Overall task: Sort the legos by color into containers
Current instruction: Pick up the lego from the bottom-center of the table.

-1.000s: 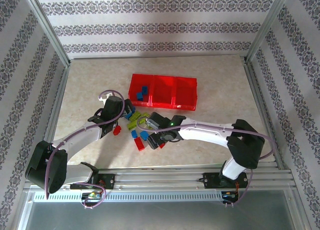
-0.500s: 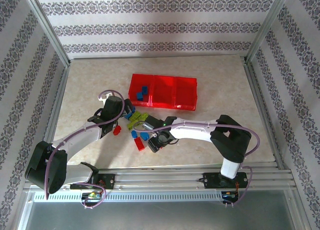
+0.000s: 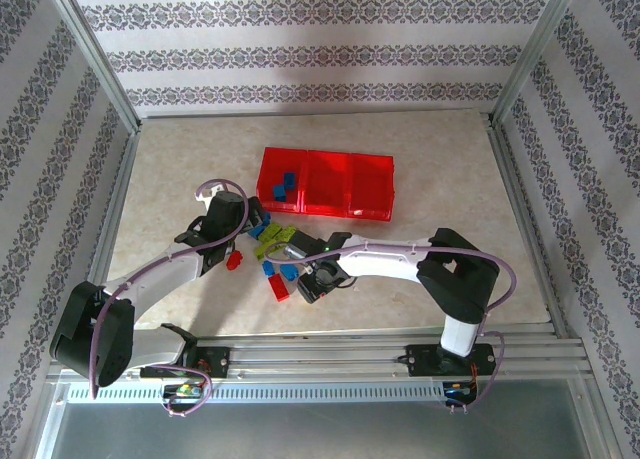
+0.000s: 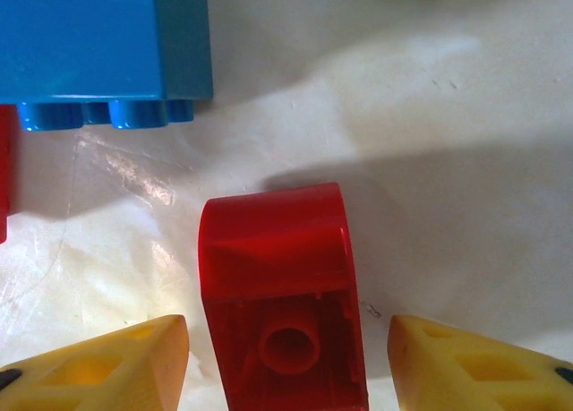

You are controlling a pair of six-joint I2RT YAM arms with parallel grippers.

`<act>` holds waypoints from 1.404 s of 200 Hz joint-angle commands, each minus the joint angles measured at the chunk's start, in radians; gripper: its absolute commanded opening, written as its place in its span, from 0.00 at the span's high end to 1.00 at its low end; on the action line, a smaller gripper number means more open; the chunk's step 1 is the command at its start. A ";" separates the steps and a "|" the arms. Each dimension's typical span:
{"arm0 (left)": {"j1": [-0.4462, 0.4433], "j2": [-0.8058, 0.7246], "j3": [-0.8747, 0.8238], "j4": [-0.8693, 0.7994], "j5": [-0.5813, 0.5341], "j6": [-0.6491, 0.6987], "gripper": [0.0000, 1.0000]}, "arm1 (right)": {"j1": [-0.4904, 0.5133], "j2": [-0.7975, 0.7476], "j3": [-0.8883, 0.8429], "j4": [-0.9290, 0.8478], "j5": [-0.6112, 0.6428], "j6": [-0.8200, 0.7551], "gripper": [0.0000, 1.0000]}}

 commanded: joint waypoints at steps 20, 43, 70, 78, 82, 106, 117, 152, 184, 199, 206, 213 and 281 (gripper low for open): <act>0.013 -0.024 0.001 -0.030 -0.016 -0.001 0.00 | -0.019 0.014 0.012 -0.005 0.006 0.013 0.47; 0.013 -0.025 0.002 -0.031 -0.015 0.000 0.00 | -0.027 0.010 0.005 0.000 0.002 0.018 0.51; 0.014 -0.023 0.002 -0.030 -0.015 -0.002 0.00 | -0.037 0.004 0.000 0.002 0.000 0.024 0.55; 0.014 -0.023 0.001 -0.030 -0.016 -0.002 0.00 | -0.041 0.003 -0.003 0.004 0.000 0.026 0.56; 0.014 -0.024 0.000 -0.031 -0.016 -0.001 0.00 | -0.043 0.003 -0.004 0.005 0.000 0.028 0.56; 0.013 -0.023 -0.001 -0.032 -0.015 0.000 0.00 | -0.052 0.001 -0.008 0.010 0.003 0.038 0.60; 0.015 -0.023 0.000 -0.031 -0.014 -0.001 0.00 | -0.056 0.001 -0.010 0.012 0.002 0.042 0.61; 0.016 -0.025 -0.001 -0.031 -0.014 -0.001 0.00 | -0.065 0.003 -0.010 0.016 0.002 0.049 0.62; 0.016 -0.027 -0.001 -0.031 -0.016 0.000 0.00 | -0.068 -0.012 -0.011 0.017 0.014 0.053 0.64; 0.016 -0.027 -0.001 -0.031 -0.015 -0.001 0.00 | -0.072 -0.027 -0.012 0.017 0.023 0.056 0.65; 0.015 -0.027 0.000 -0.032 -0.014 -0.002 0.00 | -0.073 -0.035 -0.014 0.019 0.026 0.058 0.66; 0.016 -0.027 0.000 -0.029 -0.013 -0.003 0.00 | -0.075 -0.047 -0.014 0.022 0.032 0.058 0.66; 0.016 -0.028 0.002 -0.025 -0.007 -0.001 0.00 | -0.118 -0.144 0.023 0.030 0.121 0.025 0.70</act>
